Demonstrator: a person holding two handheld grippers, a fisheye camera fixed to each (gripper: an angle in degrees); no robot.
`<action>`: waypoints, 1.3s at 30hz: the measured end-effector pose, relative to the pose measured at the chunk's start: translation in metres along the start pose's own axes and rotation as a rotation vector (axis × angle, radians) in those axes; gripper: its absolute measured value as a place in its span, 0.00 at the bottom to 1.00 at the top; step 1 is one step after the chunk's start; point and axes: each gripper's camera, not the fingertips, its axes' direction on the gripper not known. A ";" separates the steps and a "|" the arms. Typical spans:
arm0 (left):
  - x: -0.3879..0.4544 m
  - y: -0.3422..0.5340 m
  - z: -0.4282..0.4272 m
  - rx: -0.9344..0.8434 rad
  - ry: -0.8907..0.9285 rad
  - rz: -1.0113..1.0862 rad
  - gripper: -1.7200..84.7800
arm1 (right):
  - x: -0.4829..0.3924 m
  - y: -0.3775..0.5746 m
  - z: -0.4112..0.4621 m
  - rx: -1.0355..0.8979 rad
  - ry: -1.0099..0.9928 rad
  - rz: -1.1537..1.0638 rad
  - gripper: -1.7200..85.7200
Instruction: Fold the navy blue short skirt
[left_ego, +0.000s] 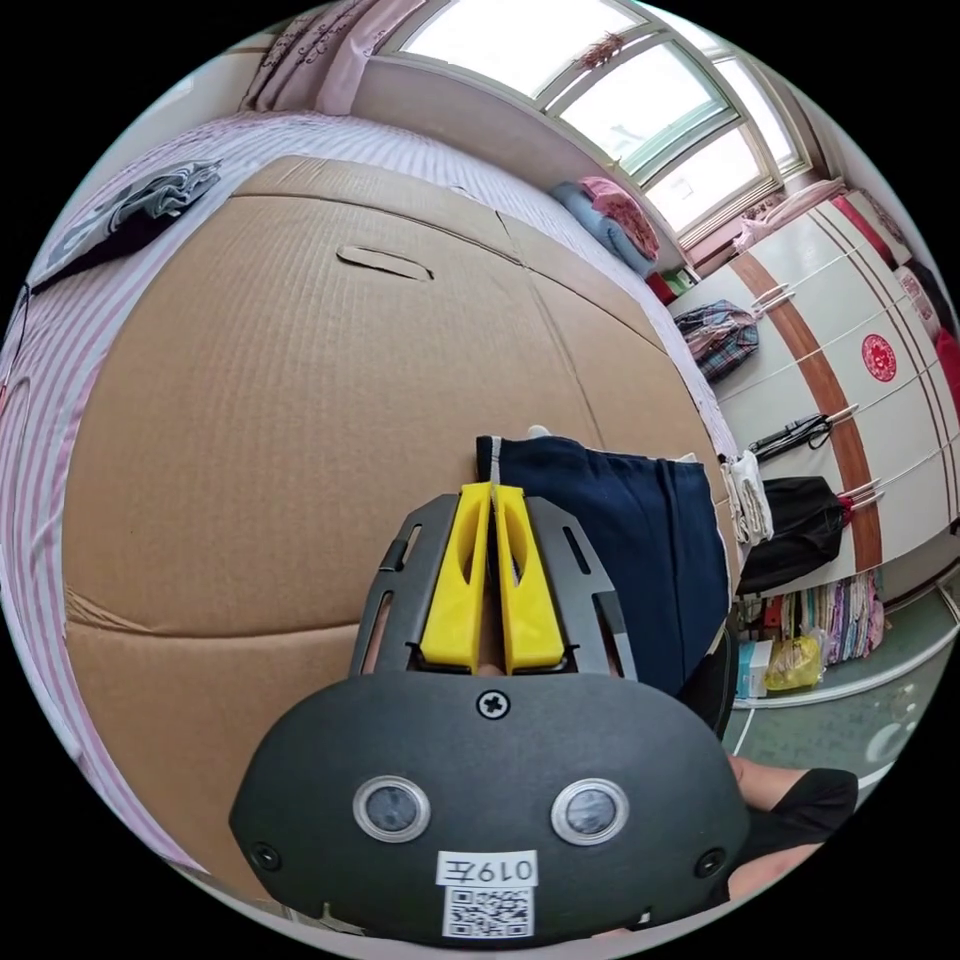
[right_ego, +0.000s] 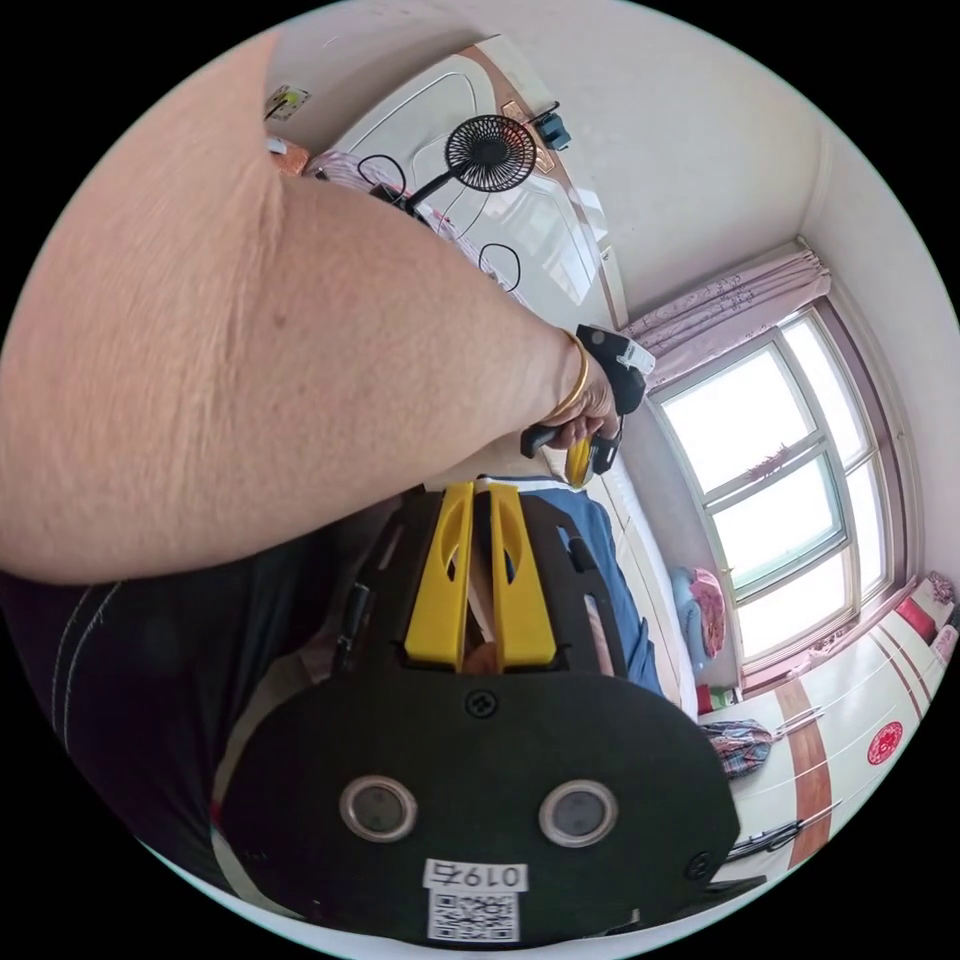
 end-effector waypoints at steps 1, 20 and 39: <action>0.000 -0.001 -0.002 0.006 0.003 -0.003 0.03 | 0.003 0.002 -0.002 0.000 0.002 -0.001 0.05; 0.081 -0.045 -0.093 0.146 0.003 -0.018 0.03 | 0.058 0.037 -0.057 0.099 0.089 -0.075 0.12; 0.474 -0.079 -0.096 0.245 -0.018 0.484 0.03 | 0.250 0.336 -0.121 -0.530 0.379 0.111 0.11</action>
